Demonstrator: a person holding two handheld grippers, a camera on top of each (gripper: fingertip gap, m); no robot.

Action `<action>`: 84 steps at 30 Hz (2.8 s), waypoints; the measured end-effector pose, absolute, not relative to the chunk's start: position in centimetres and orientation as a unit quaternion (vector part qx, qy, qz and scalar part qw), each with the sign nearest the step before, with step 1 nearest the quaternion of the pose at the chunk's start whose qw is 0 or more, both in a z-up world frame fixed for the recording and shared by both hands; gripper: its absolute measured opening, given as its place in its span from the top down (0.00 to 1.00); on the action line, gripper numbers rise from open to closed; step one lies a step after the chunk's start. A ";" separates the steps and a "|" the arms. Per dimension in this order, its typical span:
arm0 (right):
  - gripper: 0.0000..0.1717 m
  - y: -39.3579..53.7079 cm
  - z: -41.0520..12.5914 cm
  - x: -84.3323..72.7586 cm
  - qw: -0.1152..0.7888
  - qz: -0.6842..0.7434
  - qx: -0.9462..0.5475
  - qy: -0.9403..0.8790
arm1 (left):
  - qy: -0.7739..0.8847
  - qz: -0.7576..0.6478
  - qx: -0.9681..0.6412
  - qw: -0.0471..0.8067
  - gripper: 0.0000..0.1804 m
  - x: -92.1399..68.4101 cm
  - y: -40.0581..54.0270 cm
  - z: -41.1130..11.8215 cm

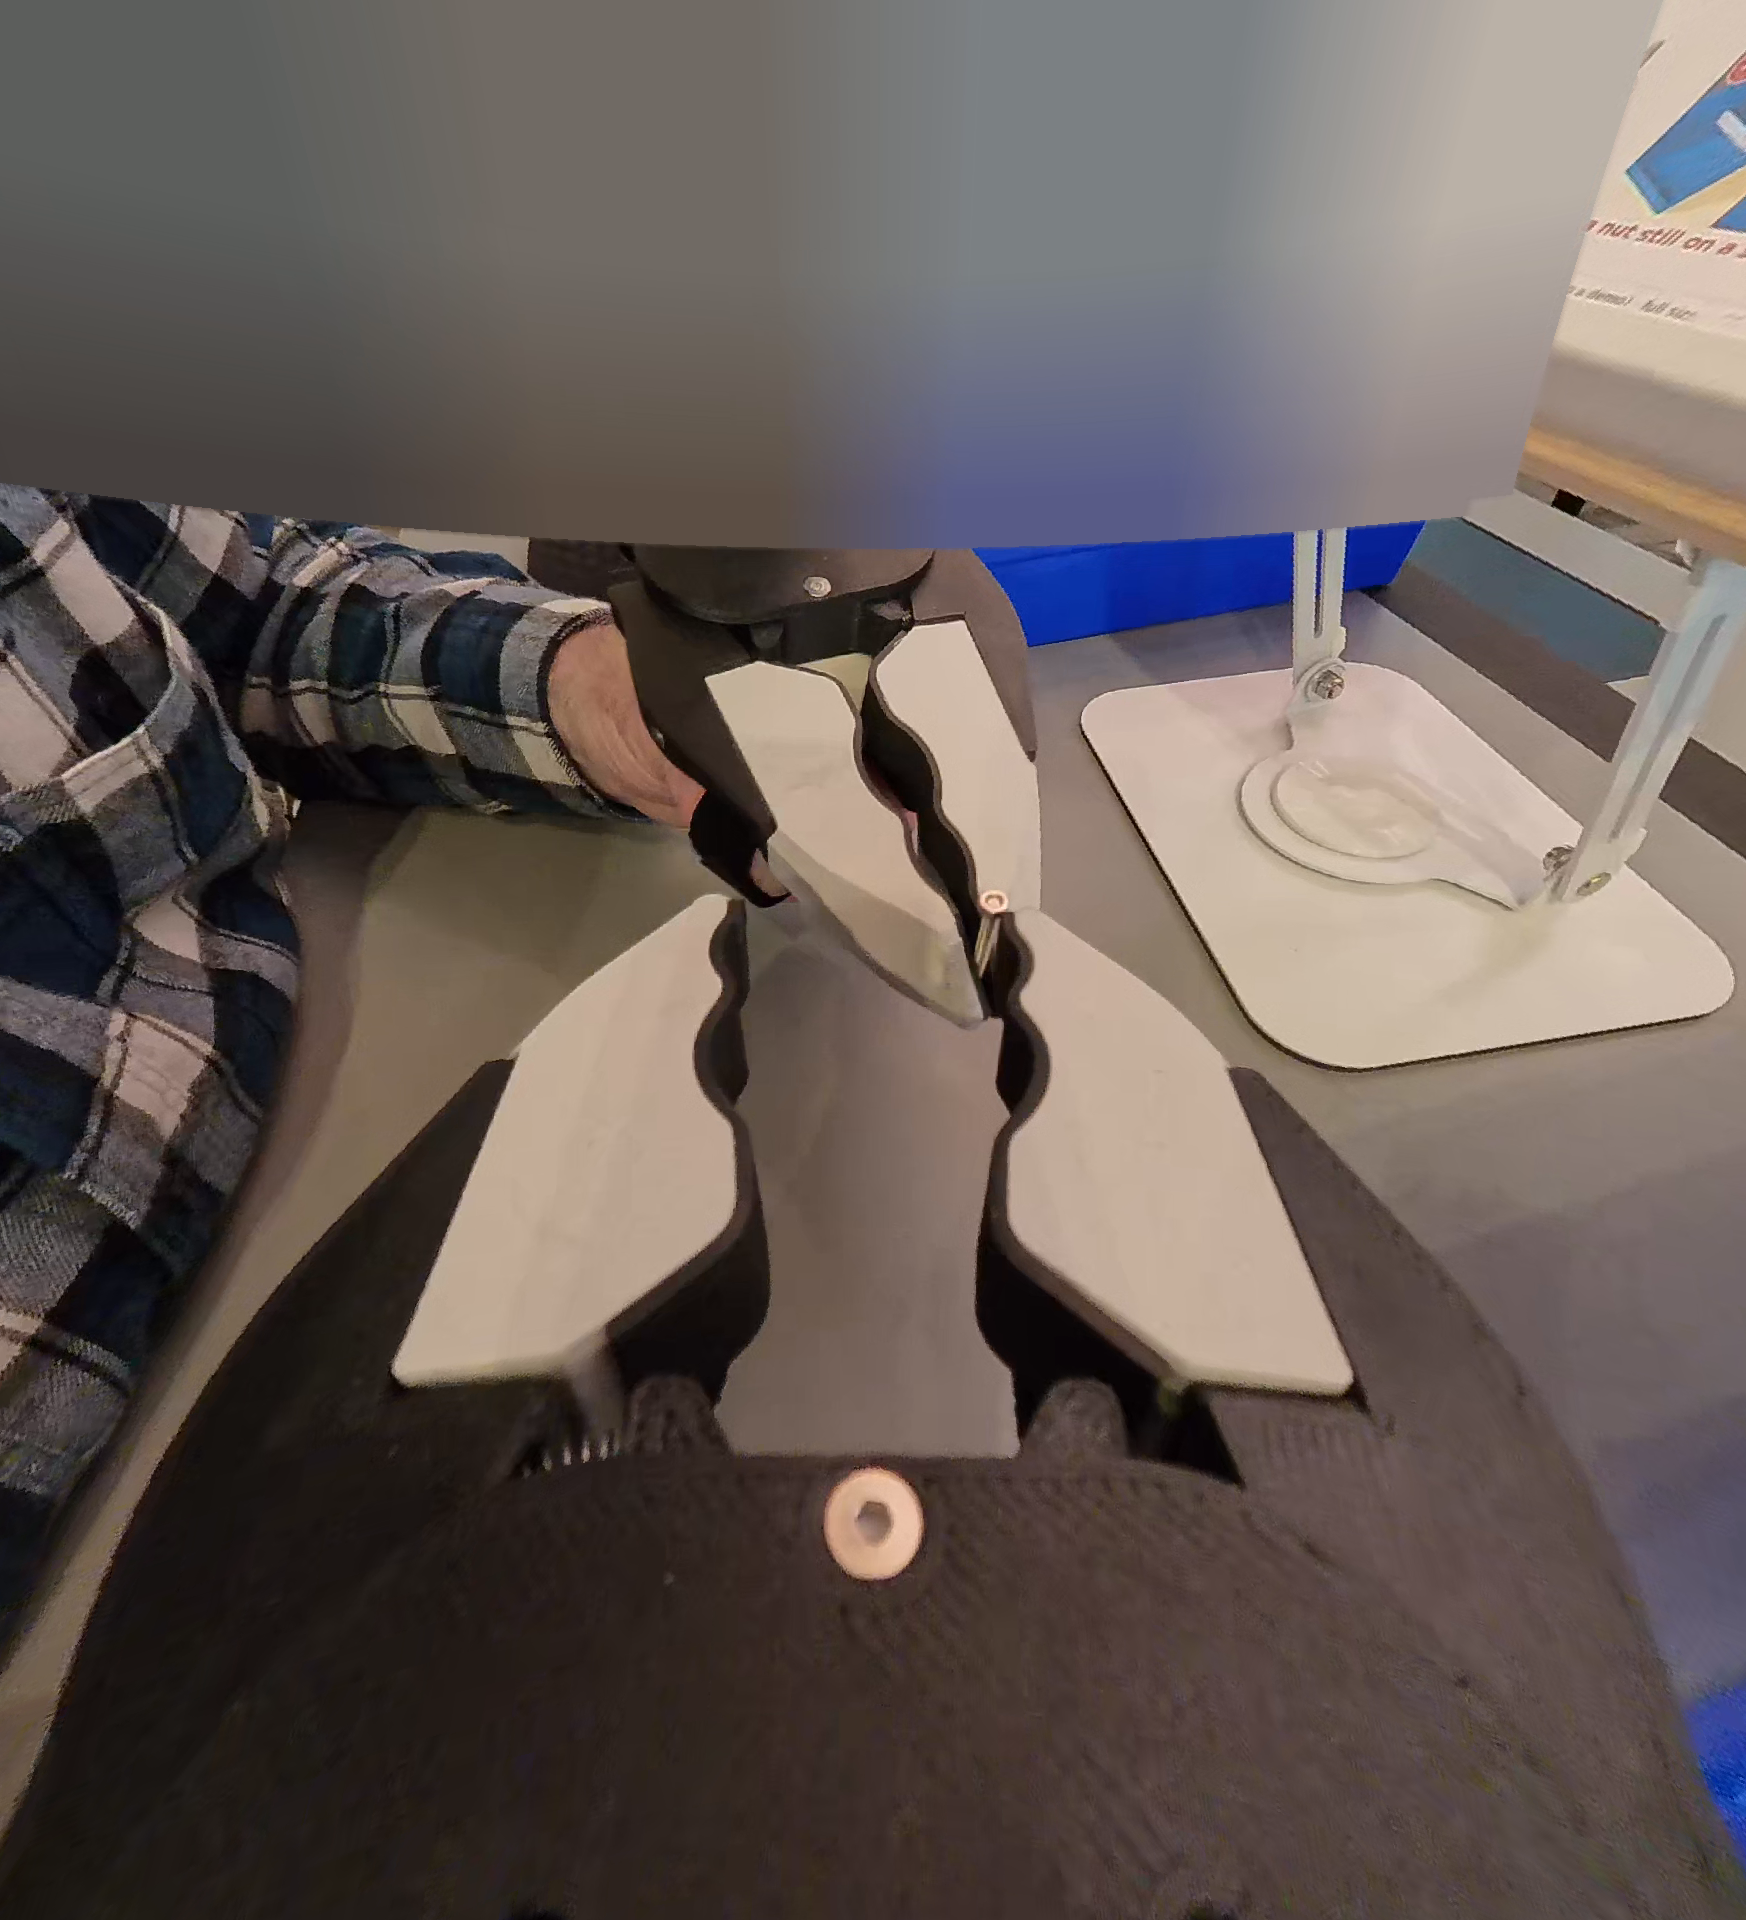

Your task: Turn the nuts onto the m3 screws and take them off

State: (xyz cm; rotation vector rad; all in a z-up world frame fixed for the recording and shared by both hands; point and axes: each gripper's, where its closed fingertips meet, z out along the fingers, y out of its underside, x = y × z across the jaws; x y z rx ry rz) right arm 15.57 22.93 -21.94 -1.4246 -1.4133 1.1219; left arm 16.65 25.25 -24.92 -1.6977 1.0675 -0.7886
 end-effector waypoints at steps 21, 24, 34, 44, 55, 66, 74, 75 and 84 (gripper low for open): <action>0.65 21.8 -19.1 14.7 0.445 0.497 -0.523 -0.530 | 0.390 -0.379 -0.689 0.479 0.99 15.6 25.6 -22.7; 0.61 22.5 -18.5 14.3 0.461 0.496 -0.523 -0.518 | 0.390 -0.391 -0.686 0.473 0.99 15.9 25.3 -22.4; 0.52 21.6 -18.7 12.9 0.450 0.529 -0.507 -0.510 | 0.366 -0.406 -0.687 0.479 0.99 15.2 25.5 -21.4; 0.50 22.1 -18.3 11.6 0.452 0.540 -0.496 -0.508 | 0.373 -0.418 -0.685 0.467 0.99 15.5 25.0 -21.1; 0.52 22.2 -17.5 13.2 0.466 0.552 -0.493 -0.485 | 0.354 -0.431 -0.688 0.465 0.99 14.8 25.4 -20.9; 0.49 21.3 -16.7 12.3 0.466 0.553 -0.487 -0.491 | 0.344 -0.436 -0.686 0.470 0.99 14.4 25.4 -19.9; 0.48 21.7 -16.1 10.3 0.465 0.531 -0.495 -0.506 | 0.350 -0.442 -0.680 0.470 0.99 14.4 24.6 -18.7; 0.48 21.4 -16.1 9.9 0.461 0.532 -0.491 -0.513 | 0.348 -0.440 -0.680 0.471 0.99 14.3 24.6 -18.5; 0.51 21.0 -14.2 12.1 0.493 0.513 -0.498 -0.495 | 0.338 -0.451 -0.675 0.476 0.99 13.4 24.6 -17.4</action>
